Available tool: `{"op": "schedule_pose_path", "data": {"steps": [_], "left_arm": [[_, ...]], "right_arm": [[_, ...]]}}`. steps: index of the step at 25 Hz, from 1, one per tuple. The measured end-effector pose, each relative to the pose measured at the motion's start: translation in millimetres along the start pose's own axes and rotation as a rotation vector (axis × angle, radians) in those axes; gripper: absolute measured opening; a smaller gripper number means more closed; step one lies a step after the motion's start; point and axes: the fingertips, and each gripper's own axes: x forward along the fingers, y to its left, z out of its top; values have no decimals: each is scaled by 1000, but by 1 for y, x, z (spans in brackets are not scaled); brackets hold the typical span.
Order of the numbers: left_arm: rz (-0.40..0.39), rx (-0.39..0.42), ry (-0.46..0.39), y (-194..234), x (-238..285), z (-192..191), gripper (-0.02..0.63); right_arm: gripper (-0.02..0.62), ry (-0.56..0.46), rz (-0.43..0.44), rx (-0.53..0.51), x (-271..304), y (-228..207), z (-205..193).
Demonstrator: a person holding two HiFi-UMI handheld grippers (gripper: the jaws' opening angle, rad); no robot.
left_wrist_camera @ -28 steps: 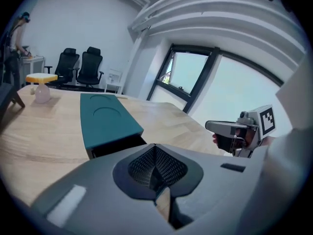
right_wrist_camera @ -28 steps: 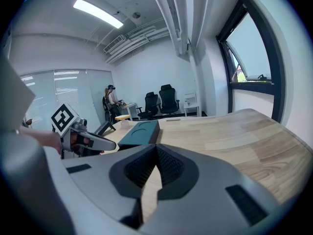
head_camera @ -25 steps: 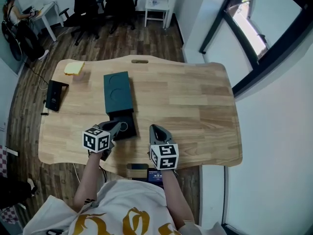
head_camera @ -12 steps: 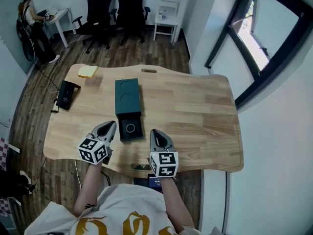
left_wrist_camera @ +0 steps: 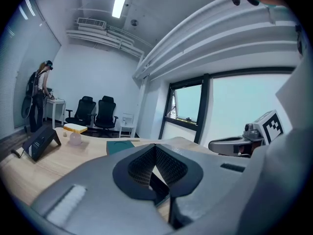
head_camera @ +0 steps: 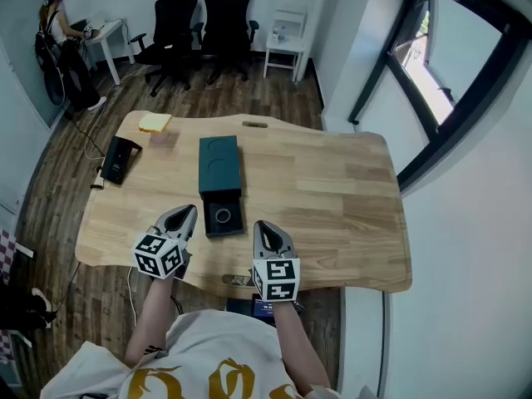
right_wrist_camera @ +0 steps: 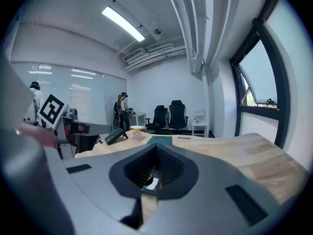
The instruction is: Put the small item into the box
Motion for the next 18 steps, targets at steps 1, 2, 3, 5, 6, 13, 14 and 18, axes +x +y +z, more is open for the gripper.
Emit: {"op": "schedule_pose_path", "data": {"steps": [1, 2, 3, 5, 6, 13, 14, 18], "left_arm": [[2, 0, -2, -1, 1, 1, 3], [5, -3, -5, -2, 1, 2, 3], [10, -6, -7, -2, 1, 3, 3], [16, -12, -6, -2, 1, 3, 3], [17, -15, -3, -2, 1, 2, 3], [19, -4, 33, -4, 7, -8, 3], [18, -4, 34, -5, 8, -8, 3], [21, -6, 35, -5, 12, -9, 3]], "right_arm": [[5, 0, -3, 0, -2, -3, 0], [5, -1, -6, 0, -4, -5, 1], [5, -4, -10, 1, -6, -8, 2], [5, -9, -14, 3, -8, -12, 4], [5, -10, -15, 6, -10, -13, 4], [5, -4, -1, 13, -10, -13, 0], [5, -4, -1, 13, -10, -14, 0], [4, -1, -3, 13, -8, -19, -1]]}}
